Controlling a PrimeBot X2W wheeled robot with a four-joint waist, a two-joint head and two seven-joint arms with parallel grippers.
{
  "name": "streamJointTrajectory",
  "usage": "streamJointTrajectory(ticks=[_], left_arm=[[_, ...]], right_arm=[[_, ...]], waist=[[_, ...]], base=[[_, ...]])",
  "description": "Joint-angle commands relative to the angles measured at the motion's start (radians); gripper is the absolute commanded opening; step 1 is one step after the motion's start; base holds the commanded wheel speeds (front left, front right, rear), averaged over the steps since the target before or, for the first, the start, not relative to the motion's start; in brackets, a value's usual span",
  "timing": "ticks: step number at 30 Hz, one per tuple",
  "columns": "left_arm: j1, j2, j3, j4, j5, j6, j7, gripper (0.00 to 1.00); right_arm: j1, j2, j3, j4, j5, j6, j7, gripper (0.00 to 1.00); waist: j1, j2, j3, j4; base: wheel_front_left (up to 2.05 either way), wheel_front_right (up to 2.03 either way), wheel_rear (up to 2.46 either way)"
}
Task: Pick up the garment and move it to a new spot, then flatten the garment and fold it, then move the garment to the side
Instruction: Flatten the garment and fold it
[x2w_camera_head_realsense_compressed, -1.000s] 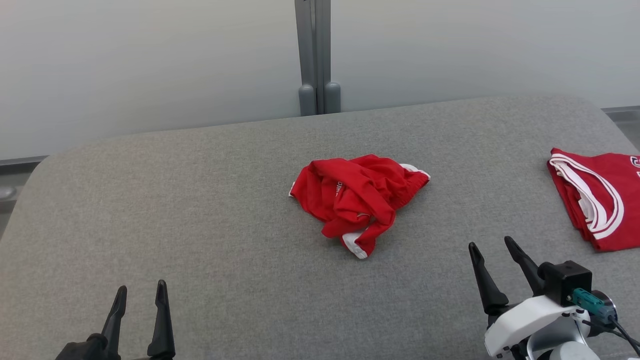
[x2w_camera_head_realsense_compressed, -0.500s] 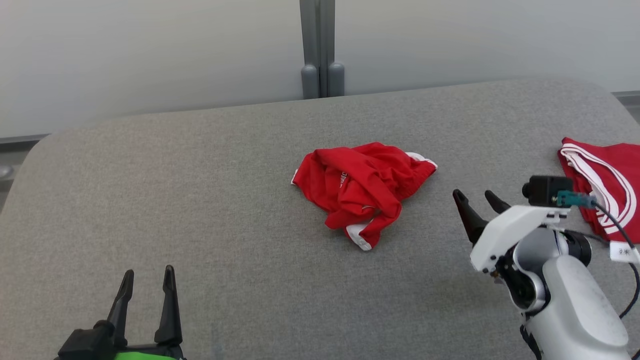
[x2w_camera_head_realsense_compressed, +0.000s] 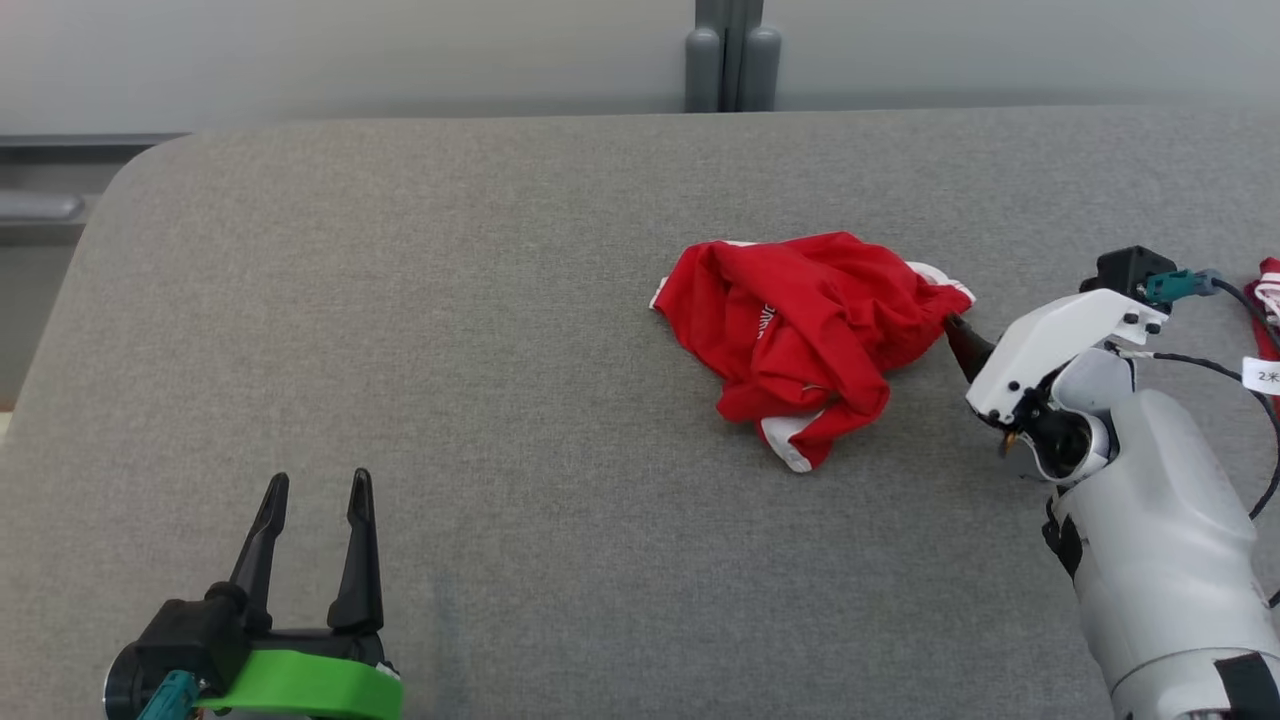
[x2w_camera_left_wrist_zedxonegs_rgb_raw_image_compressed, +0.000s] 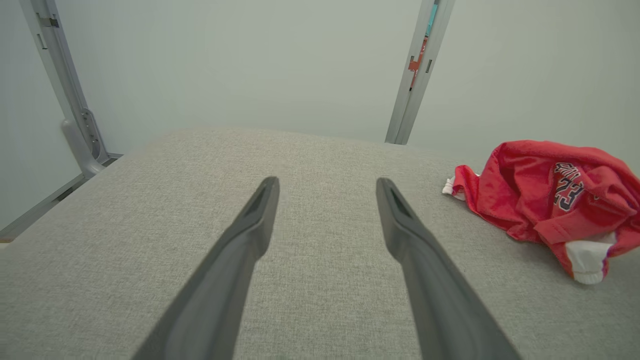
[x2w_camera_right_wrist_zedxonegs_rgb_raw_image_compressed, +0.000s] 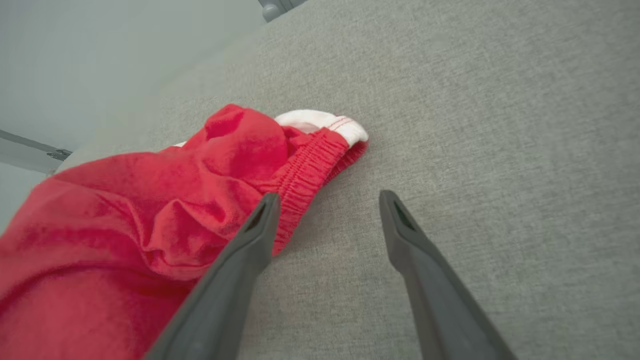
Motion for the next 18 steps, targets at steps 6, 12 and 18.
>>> streamJointTrajectory(ticks=[6,12,18], left_arm=[[-0.027,-0.006,-0.010,-0.001,0.015,-0.008,-0.003,1.00],[-0.026,-0.009,-0.015,0.005,0.017,-0.011,-0.003,1.00],[-0.014,-0.009,-0.005,0.004,0.019,-0.013,-0.003,1.00]], right_arm=[[-0.100,0.010,-0.074,0.144,0.003,0.000,-0.055,1.00],[-0.154,0.013,-0.093,0.230,-0.005,0.000,-0.097,1.00],[-0.189,-0.021,-0.069,0.243,-0.055,0.000,-0.214,0.00]], waist=[[0.0000,0.0000,0.052,0.065],[0.0000,0.0000,0.052,0.084],[0.0000,0.0000,0.034,0.088]], base=[[0.00,0.00,0.00],[0.00,0.00,0.00],[0.00,0.00,0.00]])
